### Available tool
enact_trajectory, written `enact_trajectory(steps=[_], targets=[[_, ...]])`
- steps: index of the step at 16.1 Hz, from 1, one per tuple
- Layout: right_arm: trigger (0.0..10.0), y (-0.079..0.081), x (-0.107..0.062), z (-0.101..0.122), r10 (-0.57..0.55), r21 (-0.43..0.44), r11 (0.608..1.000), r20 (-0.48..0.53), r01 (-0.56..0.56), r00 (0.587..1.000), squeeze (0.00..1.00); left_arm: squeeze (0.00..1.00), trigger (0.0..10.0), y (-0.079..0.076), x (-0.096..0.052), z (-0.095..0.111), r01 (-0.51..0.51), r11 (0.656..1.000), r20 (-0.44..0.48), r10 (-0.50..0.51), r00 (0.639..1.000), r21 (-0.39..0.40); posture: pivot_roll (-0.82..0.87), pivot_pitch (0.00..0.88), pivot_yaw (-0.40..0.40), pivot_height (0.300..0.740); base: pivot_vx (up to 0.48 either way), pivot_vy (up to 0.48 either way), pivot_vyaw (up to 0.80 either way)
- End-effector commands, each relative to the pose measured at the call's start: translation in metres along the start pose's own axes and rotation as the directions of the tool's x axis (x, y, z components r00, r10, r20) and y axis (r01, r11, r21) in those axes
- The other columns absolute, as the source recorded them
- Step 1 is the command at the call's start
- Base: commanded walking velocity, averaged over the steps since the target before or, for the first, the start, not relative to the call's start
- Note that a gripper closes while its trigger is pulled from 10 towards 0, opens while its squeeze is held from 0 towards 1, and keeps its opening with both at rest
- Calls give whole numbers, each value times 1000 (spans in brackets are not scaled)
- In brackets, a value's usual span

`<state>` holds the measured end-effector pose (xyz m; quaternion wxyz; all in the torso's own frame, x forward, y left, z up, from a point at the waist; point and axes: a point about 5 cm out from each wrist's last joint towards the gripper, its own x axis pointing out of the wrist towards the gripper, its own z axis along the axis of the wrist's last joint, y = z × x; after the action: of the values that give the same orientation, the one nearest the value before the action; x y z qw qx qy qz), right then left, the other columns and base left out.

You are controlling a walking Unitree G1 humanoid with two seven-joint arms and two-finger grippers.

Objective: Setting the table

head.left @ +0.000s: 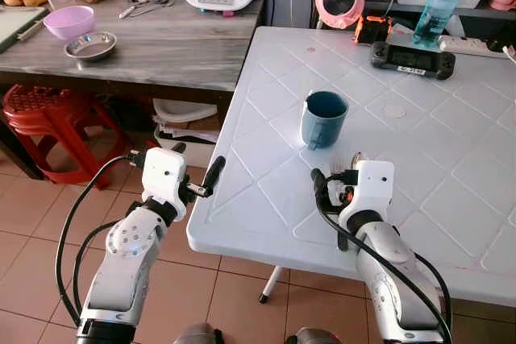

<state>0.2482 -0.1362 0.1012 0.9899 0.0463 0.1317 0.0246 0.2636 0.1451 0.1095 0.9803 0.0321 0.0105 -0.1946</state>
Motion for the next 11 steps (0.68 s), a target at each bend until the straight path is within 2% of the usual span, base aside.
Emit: enact_trajectory(steps=[1, 6, 11], targets=[[10000, 0, 2, 3, -1, 7, 1000, 2, 1, 1000, 0, 0, 10000, 0, 2, 1, -5, 1000, -1, 5, 1000, 11, -51, 0, 40, 740, 0, 0, 0], [10000, 1, 1, 1, 0, 10, 1000, -18, 0, 1000, 0, 0, 10000, 0, 2, 1, 0, 1000, -4, 0, 1000, 11, -53, 0, 44, 740, 0, 0, 0], [10000, 0, 3, -10, -4, -12, 1000, -111, 3, 994, 0, 0, 10000, -2, 3, 0, 4, 1000, -8, -4, 1000, 10, -53, 0, 40, 740, 0, 0, 0]])
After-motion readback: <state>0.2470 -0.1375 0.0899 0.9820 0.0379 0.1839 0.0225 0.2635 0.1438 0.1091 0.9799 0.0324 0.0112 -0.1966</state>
